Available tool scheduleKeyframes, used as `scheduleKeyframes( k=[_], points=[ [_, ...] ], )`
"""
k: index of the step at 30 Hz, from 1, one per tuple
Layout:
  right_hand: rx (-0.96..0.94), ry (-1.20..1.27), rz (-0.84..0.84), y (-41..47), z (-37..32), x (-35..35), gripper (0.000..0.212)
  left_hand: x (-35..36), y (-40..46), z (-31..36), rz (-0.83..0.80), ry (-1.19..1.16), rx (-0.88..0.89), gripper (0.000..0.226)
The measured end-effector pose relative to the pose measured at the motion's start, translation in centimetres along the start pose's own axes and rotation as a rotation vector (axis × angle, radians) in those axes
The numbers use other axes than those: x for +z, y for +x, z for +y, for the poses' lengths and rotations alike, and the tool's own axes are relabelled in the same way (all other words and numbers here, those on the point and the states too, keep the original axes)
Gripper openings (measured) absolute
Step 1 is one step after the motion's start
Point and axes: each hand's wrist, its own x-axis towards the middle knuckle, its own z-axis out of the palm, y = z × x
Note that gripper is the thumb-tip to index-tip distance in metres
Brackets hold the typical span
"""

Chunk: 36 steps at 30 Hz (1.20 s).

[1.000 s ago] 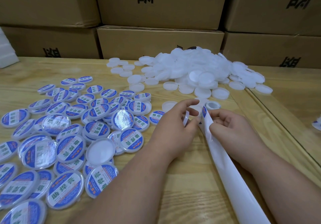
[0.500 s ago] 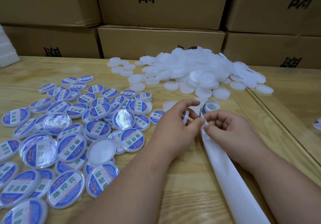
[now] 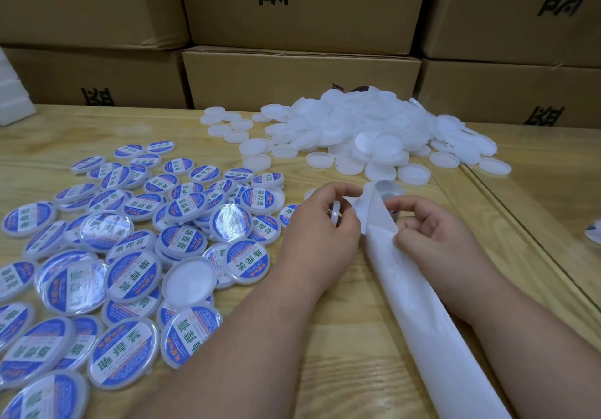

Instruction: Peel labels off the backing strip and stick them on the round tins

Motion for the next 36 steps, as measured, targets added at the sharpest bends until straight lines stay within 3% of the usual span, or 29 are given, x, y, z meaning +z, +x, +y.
scheduleKeyframes(
  k=[7,18,26,29,32,36],
  points=[
    [0.005,0.097,0.059,-0.1,-0.4,-0.1,0.044,-0.6,-0.1,0.7,0.174,-0.200,-0.055,0.023],
    [-0.401,-0.169,0.258,-0.1,0.0,0.9,0.030,-0.5,-0.3,0.9,-0.001,-0.208,-0.046,0.023],
    [-0.416,-0.154,0.311,-0.3,-0.5,1.0,0.032,-0.7,-0.3,1.2,-0.112,-0.413,0.021,0.026],
    [-0.425,-0.082,0.367,-0.4,-0.9,1.2,0.017,-0.4,-0.6,1.5,-0.168,-0.415,0.009,0.036],
    [-0.382,-0.034,0.408,-0.5,-1.1,0.9,0.010,-0.3,-0.6,1.6,-0.113,-0.459,-0.073,0.029],
    [-0.367,0.012,0.414,-0.7,-1.4,0.8,0.016,-0.7,-0.3,1.4,-0.075,-0.516,-0.113,0.020]
  ],
)
